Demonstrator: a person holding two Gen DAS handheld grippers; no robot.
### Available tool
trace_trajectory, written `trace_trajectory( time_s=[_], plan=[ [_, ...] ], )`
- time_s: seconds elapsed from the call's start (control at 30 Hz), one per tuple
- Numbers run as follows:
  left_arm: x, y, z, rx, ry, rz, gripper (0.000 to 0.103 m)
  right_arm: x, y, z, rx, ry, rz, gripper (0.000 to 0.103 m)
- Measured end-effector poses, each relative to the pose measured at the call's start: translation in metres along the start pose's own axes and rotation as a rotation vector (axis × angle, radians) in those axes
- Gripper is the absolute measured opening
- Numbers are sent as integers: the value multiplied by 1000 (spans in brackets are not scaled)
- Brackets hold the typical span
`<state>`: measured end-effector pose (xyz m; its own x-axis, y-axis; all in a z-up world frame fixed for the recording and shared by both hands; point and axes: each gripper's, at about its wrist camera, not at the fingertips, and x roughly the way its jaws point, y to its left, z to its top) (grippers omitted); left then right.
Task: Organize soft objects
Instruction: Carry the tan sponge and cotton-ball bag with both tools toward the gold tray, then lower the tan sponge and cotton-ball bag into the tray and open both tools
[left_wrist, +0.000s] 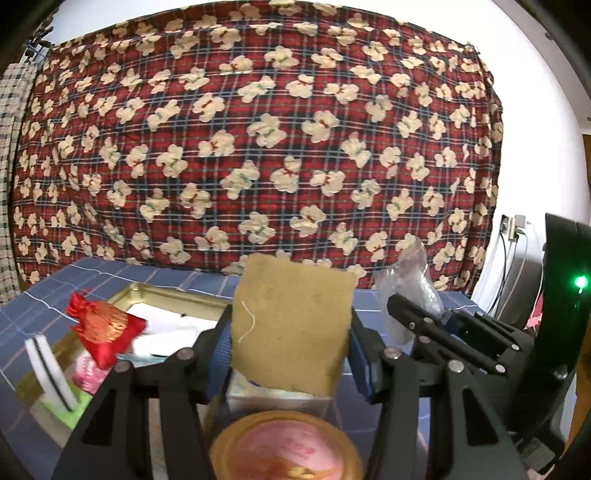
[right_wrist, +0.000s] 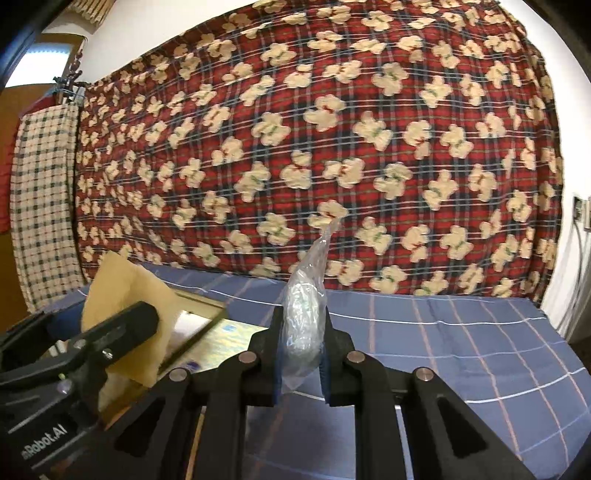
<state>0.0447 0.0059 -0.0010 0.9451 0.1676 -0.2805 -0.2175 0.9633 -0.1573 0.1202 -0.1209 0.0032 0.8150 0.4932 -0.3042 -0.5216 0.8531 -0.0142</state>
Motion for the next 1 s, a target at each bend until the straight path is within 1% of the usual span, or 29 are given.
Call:
trace_trajectory(
  time_s=[0.13,0.33,0.4,0.5,0.6,0.67,0.73,0.9,1.0],
  plan=[
    [-4,18,7,-2,9,30,54,6,21,13,5,10,56,17],
    [-10,56,18,-6,20,101,54,15,55,31,14,31,144,17],
    [-14,71,22,-8,20,130,54,20,70,37,10,57,175,17],
    [-17,97,23,-2,41,174,54,27,94,42,-8,99,212,17],
    [-17,125,18,-12,81,224,54,38,117,42,-28,144,248,17],
    [-16,139,14,-18,104,255,54,45,130,39,-43,177,259,17],
    [-15,147,9,-15,127,271,54,53,144,33,-52,218,280,17],
    [-10,159,-1,-17,168,275,56,63,165,19,-84,274,304,17],
    [-10,159,-3,-8,170,276,57,70,170,13,-94,296,310,17]
  ],
)
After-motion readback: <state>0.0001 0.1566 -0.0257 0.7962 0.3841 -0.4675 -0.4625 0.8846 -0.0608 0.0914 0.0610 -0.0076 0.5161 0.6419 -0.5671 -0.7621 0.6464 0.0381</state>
